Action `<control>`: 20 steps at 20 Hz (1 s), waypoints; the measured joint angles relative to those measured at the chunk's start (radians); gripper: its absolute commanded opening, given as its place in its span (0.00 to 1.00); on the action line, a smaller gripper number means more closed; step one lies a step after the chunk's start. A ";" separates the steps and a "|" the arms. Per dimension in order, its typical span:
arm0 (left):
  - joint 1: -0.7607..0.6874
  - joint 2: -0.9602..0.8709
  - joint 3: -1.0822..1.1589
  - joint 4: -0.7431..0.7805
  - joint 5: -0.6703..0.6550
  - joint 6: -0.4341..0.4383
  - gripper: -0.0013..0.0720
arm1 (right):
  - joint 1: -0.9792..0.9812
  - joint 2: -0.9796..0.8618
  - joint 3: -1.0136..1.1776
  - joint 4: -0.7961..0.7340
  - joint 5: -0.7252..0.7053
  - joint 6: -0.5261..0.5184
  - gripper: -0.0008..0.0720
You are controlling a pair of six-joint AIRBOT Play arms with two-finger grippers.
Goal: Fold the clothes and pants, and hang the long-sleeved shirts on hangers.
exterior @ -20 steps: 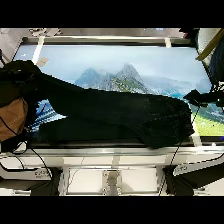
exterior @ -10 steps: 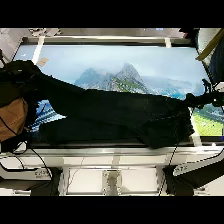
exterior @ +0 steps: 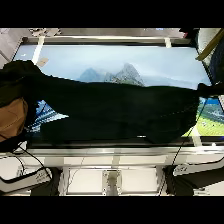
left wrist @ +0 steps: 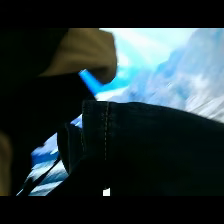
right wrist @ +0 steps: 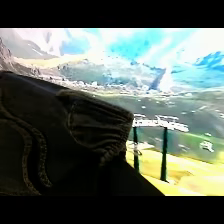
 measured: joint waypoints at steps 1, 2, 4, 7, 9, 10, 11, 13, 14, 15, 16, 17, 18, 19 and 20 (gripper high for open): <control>0.000 0.032 0.004 0.058 -0.050 -0.002 0.04 | -0.012 0.036 0.005 -0.005 0.011 0.000 0.06; 0.000 0.059 0.008 0.103 -0.089 -0.003 0.04 | -0.023 0.072 0.008 -0.008 0.024 0.000 0.06; -0.005 0.101 0.011 0.166 -0.149 -0.006 0.04 | -0.037 0.130 0.012 -0.011 0.033 -0.001 0.06; -0.045 0.098 0.013 0.216 -0.187 -0.006 0.04 | -0.031 0.163 -0.003 -0.017 0.027 0.000 0.06; -0.091 0.035 0.014 0.237 -0.179 -0.006 0.04 | -0.008 0.156 -0.038 -0.014 -0.019 0.003 0.06; -0.109 -0.006 0.014 0.248 -0.158 -0.014 0.04 | 0.004 0.140 -0.058 -0.011 -0.055 0.008 0.06; -0.125 -0.058 0.014 0.266 -0.126 -0.034 0.04 | 0.012 0.121 -0.071 -0.010 -0.092 0.020 0.06; -0.142 -0.152 0.014 0.299 -0.039 -0.097 0.04 | 0.024 0.067 -0.090 -0.006 -0.190 0.066 0.06; -0.148 -0.198 0.014 0.307 0.018 -0.136 0.04 | 0.028 0.042 -0.095 0.005 -0.238 0.085 0.06; -0.153 -0.233 0.014 0.311 0.076 -0.172 0.04 | 0.031 0.016 -0.100 0.022 -0.289 0.102 0.06; -0.158 -0.262 0.014 0.314 0.145 -0.209 0.04 | 0.032 -0.005 -0.103 0.039 -0.335 0.115 0.06; -0.163 -0.287 0.014 0.317 0.217 -0.241 0.04 | 0.034 -0.027 -0.105 0.060 -0.385 0.126 0.06; -0.170 -0.306 0.014 0.321 0.282 -0.266 0.04 | 0.036 -0.047 -0.106 0.078 -0.427 0.136 0.06; -0.179 -0.326 0.014 0.325 0.345 -0.288 0.04 | 0.041 -0.067 -0.106 0.096 -0.466 0.144 0.06; -0.188 -0.344 0.014 0.327 0.391 -0.304 0.04 | 0.048 -0.086 -0.107 0.105 -0.496 0.148 0.06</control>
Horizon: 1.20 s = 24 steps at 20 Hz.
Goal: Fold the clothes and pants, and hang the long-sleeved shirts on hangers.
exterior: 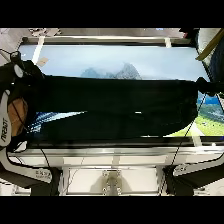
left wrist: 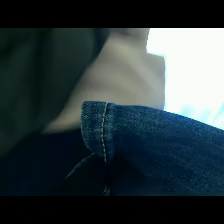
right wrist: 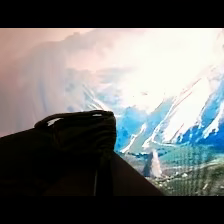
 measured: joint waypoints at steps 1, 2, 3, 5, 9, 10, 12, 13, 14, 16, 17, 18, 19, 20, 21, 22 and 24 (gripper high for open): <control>-0.011 -0.019 0.000 0.005 0.036 -0.010 0.08 | 0.010 -0.020 0.000 0.008 -0.020 0.005 0.07; -0.021 -0.034 0.000 0.006 0.062 -0.019 0.52 | 0.020 -0.036 -0.001 0.015 -0.039 0.007 0.21; -0.031 -0.047 0.000 0.010 0.086 -0.027 1.00 | 0.030 -0.048 -0.001 0.020 -0.054 0.011 0.60; -0.040 -0.053 0.003 0.009 0.097 -0.049 1.00 | 0.041 -0.062 0.010 0.031 -0.074 0.022 0.74; -0.018 0.037 0.014 0.055 -0.058 -0.073 1.00 | 0.005 -0.040 0.114 0.013 0.058 0.045 0.74; -0.007 0.080 0.013 0.079 -0.135 -0.075 1.00 | -0.017 -0.021 0.145 -0.013 0.117 0.047 0.74; 0.016 0.175 -0.021 0.117 -0.304 -0.040 0.99 | -0.075 0.032 0.187 -0.072 0.259 0.045 0.74; 0.028 0.227 -0.056 0.129 -0.380 -0.020 0.99 | -0.111 0.064 0.194 -0.097 0.330 0.032 0.74; 0.041 0.286 -0.108 0.133 -0.450 0.000 0.99 | -0.147 0.095 0.192 -0.122 0.391 0.016 0.74; 0.067 0.397 -0.242 0.124 -0.550 0.025 0.99 | -0.227 0.158 0.160 -0.144 0.497 -0.024 0.74; 0.079 0.449 -0.315 0.111 -0.577 0.034 0.99 | -0.268 0.191 0.128 -0.144 0.538 -0.042 0.74; 0.090 0.497 -0.397 0.091 -0.595 0.044 0.99 | -0.303 0.220 0.092 -0.138 0.570 -0.060 0.73; 0.099 0.537 -0.471 0.068 -0.601 0.047 0.99 | -0.338 0.251 0.046 -0.123 0.595 -0.079 0.73; 0.106 0.572 -0.546 0.049 -0.599 0.052 0.99 | -0.363 0.280 -0.001 -0.105 0.616 -0.097 0.73; 0.111 0.593 -0.609 0.035 -0.593 0.060 0.99 | -0.384 0.311 -0.052 -0.087 0.634 -0.114 0.73; 0.116 0.610 -0.668 0.010 -0.582 0.072 0.99 | -0.398 0.340 -0.098 -0.074 0.644 -0.127 0.73; 0.126 0.617 -0.751 -0.027 -0.564 0.097 0.99 | -0.414 0.396 -0.180 -0.048 0.664 -0.145 0.73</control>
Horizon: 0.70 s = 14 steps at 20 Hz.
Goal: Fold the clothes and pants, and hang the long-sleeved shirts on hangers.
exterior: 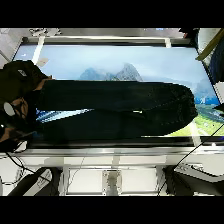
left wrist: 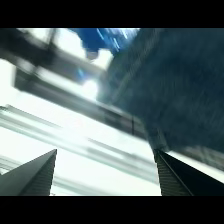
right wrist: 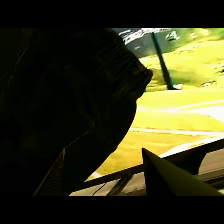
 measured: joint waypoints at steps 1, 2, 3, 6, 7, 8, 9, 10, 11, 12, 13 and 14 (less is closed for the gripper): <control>0.006 -0.003 -0.025 -0.018 0.011 0.008 0.99 | -0.006 0.027 -0.028 0.007 0.008 -0.006 0.73; 0.014 -0.013 -0.046 -0.042 0.023 0.022 0.99 | -0.010 0.051 -0.050 0.016 0.012 -0.010 0.73; 0.025 -0.024 -0.060 -0.070 0.035 0.033 0.99 | -0.012 0.072 -0.064 0.024 0.017 -0.013 0.73; 0.084 -0.065 -0.082 -0.135 0.069 0.064 0.99 | -0.017 0.122 -0.088 0.037 0.025 -0.019 0.71; 0.117 -0.079 -0.085 -0.161 0.072 0.075 0.99 | -0.018 0.132 -0.093 0.041 0.026 -0.019 0.71; 0.156 -0.091 -0.089 -0.187 0.076 0.078 0.99 | -0.018 0.139 -0.095 0.040 0.028 -0.020 0.71; 0.198 -0.100 -0.090 -0.221 0.081 0.087 0.99 | -0.019 0.145 -0.098 0.041 0.027 -0.022 0.71; 0.245 -0.108 -0.092 -0.269 0.087 0.106 0.99 | -0.019 0.148 -0.100 0.043 0.027 -0.023 0.71; 0.292 -0.114 -0.093 -0.330 0.092 0.125 0.99 | -0.019 0.151 -0.100 0.043 0.025 -0.023 0.71; 0.332 -0.117 -0.093 -0.390 0.099 0.142 0.99 | -0.019 0.154 -0.101 0.043 0.021 -0.025 0.71; 0.367 -0.120 -0.094 -0.453 0.105 0.163 0.99 | -0.019 0.155 -0.102 0.044 0.017 -0.030 0.71; 0.398 -0.122 -0.095 -0.515 0.109 0.182 0.99 | -0.019 0.156 -0.103 0.043 0.011 -0.035 0.71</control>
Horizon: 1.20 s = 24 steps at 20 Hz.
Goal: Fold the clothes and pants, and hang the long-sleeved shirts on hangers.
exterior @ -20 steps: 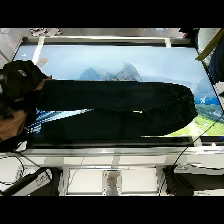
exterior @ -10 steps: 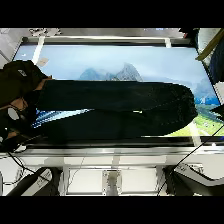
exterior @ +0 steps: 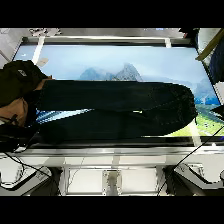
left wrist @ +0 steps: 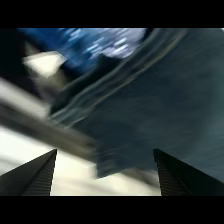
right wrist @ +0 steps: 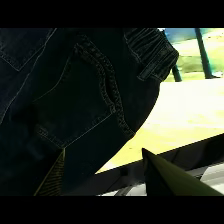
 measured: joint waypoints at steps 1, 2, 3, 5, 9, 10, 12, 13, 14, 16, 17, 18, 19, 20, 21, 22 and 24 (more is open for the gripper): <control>0.021 -0.002 0.000 -0.049 0.004 0.013 0.98 | 0.000 0.000 0.000 0.000 -0.008 -0.004 0.71; 0.036 -0.002 0.000 -0.077 0.005 0.022 0.97 | 0.000 0.001 -0.001 -0.005 -0.018 -0.007 0.71; 0.048 -0.003 -0.001 -0.098 0.005 0.025 0.89 | 0.000 0.002 -0.001 -0.006 -0.028 -0.009 0.71; 0.063 -0.004 -0.001 -0.116 -0.007 0.027 0.80 | 0.000 0.002 -0.001 -0.016 -0.050 -0.011 0.71; 0.085 -0.001 -0.001 -0.105 -0.028 0.015 0.80 | 0.000 0.002 -0.001 -0.058 -0.086 -0.014 0.71; 0.089 0.000 -0.001 -0.100 -0.034 0.010 0.80 | 0.000 0.002 -0.001 -0.064 -0.097 -0.014 0.71; 0.093 0.000 -0.001 -0.077 -0.051 0.008 0.80 | 0.000 0.002 -0.001 -0.076 -0.117 -0.015 0.71; 0.095 0.000 0.000 -0.059 -0.063 0.006 0.80 | 0.000 0.002 -0.001 -0.079 -0.128 -0.016 0.71; 0.096 0.000 0.000 -0.035 -0.069 0.000 0.80 | 0.000 0.002 -0.001 -0.081 -0.136 -0.016 0.71; 0.098 0.000 0.000 0.004 -0.068 -0.019 0.80 | 0.000 0.002 -0.001 -0.085 -0.158 -0.016 0.71; 0.097 0.000 -0.001 0.011 -0.056 -0.026 0.80 | 0.000 0.002 -0.001 -0.086 -0.166 -0.016 0.71; 0.097 0.000 -0.001 0.013 -0.038 -0.031 0.80 | 0.000 0.002 -0.001 -0.086 -0.176 -0.016 0.71; 0.097 0.000 -0.001 0.012 -0.018 -0.039 0.80 | 0.000 0.002 -0.001 -0.087 -0.180 -0.016 0.71; 0.097 0.000 -0.001 0.006 -0.002 -0.044 0.80 | 0.000 0.002 -0.001 -0.087 -0.185 -0.016 0.71; 0.097 -0.001 0.000 0.003 0.012 -0.045 0.80 | 0.000 0.002 -0.001 -0.087 -0.188 -0.016 0.71; 0.097 -0.003 0.000 0.001 0.019 -0.049 0.76 | 0.000 0.002 -0.001 -0.088 -0.192 -0.016 0.71; 0.097 -0.009 0.000 -0.002 0.032 -0.052 0.76 | 0.000 0.002 -0.001 -0.088 -0.195 -0.016 0.71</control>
